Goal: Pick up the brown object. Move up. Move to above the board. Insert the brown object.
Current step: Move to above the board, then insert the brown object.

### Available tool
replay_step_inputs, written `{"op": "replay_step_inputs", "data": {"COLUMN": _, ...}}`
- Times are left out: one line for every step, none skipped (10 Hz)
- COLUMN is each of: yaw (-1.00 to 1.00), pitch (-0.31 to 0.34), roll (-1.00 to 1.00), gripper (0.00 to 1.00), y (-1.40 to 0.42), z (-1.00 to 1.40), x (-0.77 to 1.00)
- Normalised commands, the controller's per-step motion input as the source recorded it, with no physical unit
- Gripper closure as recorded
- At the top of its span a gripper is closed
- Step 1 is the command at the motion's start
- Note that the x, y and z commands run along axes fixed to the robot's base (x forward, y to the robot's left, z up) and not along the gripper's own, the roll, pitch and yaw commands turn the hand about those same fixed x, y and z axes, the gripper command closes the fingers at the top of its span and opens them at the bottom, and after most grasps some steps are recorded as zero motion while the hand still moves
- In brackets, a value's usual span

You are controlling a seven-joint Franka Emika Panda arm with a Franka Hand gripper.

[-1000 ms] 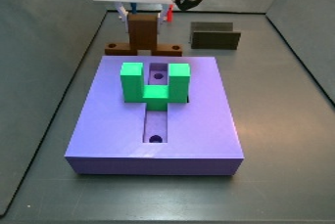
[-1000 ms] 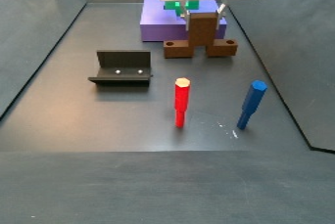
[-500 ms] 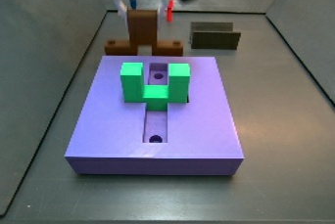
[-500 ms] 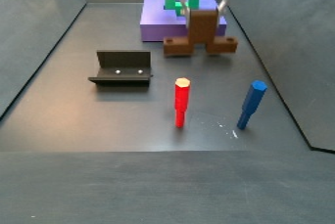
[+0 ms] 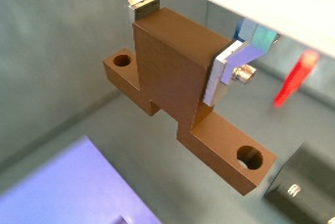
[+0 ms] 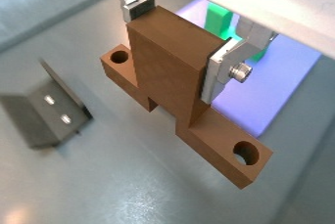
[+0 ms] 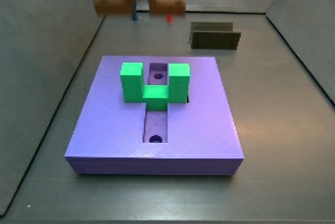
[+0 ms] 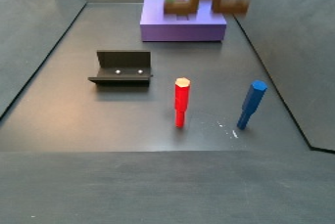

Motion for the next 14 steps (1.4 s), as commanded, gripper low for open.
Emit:
{"op": "replay_step_inputs", "data": {"yaw": 0.00, "pitch": 0.014, "roll": -0.04, "gripper": 1.00, "y": 0.01, "z": 1.40, "x": -0.04}}
{"op": "replay_step_inputs", "data": {"yaw": -0.01, "pitch": 0.067, "roll": -0.03, "gripper": 1.00, "y": 0.00, "z": 1.40, "x": 0.05}}
{"op": "replay_step_inputs", "data": {"yaw": -0.01, "pitch": 0.100, "roll": -0.03, "gripper": 1.00, "y": 0.00, "z": 0.71, "x": 0.02}}
{"op": "replay_step_inputs", "data": {"yaw": -0.01, "pitch": 0.079, "roll": -0.04, "gripper": 1.00, "y": 0.00, "z": 0.31, "x": 0.01}}
{"op": "replay_step_inputs", "data": {"yaw": -0.15, "pitch": 0.164, "roll": -0.12, "gripper": 1.00, "y": -1.40, "z": 0.34, "x": 0.46}}
{"op": "replay_step_inputs", "data": {"yaw": -0.13, "pitch": 0.175, "roll": -0.08, "gripper": 1.00, "y": -1.40, "z": 0.33, "x": 0.45}}
{"op": "replay_step_inputs", "data": {"yaw": -0.05, "pitch": 0.232, "roll": 0.00, "gripper": 1.00, "y": -1.40, "z": 0.32, "x": 0.53}}
{"op": "replay_step_inputs", "data": {"yaw": -0.04, "pitch": 0.235, "roll": -0.02, "gripper": 1.00, "y": -1.40, "z": 0.33, "x": 0.57}}
{"op": "replay_step_inputs", "data": {"yaw": -0.01, "pitch": 0.210, "roll": -0.01, "gripper": 1.00, "y": -0.96, "z": 0.24, "x": 0.41}}
{"op": "replay_step_inputs", "data": {"yaw": 0.00, "pitch": 0.157, "roll": 0.01, "gripper": 1.00, "y": -0.61, "z": 0.16, "x": 0.27}}
{"op": "replay_step_inputs", "data": {"yaw": 0.00, "pitch": 0.101, "roll": 0.02, "gripper": 1.00, "y": -0.36, "z": 0.10, "x": 0.17}}
{"op": "replay_step_inputs", "data": {"yaw": 0.00, "pitch": 0.065, "roll": 0.03, "gripper": 1.00, "y": -0.22, "z": 0.07, "x": 0.10}}
{"op": "replay_step_inputs", "data": {"yaw": 0.00, "pitch": 0.000, "roll": -0.02, "gripper": 1.00, "y": 0.00, "z": 0.00, "x": 0.00}}
{"op": "replay_step_inputs", "data": {"yaw": -0.11, "pitch": -0.010, "roll": -0.12, "gripper": 1.00, "y": 0.00, "z": 0.00, "x": 0.03}}
